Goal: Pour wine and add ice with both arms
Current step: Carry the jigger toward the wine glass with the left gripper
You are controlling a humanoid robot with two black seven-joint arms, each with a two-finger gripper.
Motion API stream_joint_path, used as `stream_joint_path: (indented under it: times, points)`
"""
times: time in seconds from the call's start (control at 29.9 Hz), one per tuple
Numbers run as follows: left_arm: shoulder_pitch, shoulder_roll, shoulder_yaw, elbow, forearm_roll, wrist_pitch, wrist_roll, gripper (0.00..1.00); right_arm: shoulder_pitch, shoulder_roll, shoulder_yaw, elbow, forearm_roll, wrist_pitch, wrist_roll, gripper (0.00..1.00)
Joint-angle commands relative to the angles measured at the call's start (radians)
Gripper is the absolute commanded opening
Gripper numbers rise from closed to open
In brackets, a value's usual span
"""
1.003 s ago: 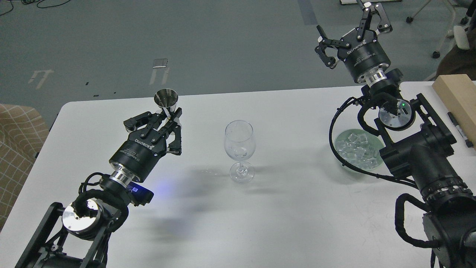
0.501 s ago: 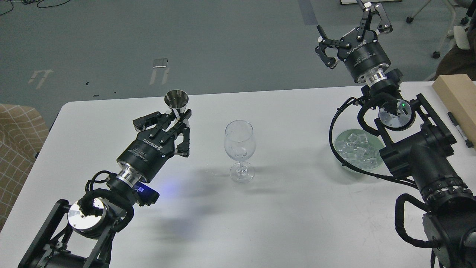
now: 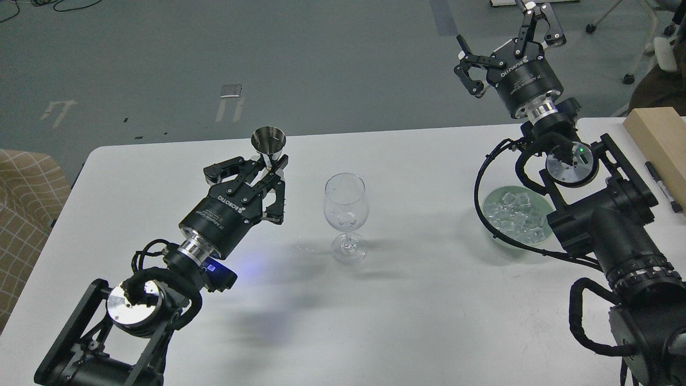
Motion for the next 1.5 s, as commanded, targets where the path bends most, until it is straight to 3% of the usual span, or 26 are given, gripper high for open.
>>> stream_joint_path:
  times: [0.0,1.47]
  points:
    - [-0.015,0.0,0.007,0.0,0.007,0.012,0.0,0.21,0.003,0.0,0.0,0.0,0.0,0.0,0.0,1.0]
    - [-0.072,0.021,0.045,0.003,0.129,0.018,0.026,0.21,0.002,0.0,-0.003,0.0,0.0,0.0,-0.002,1.0]
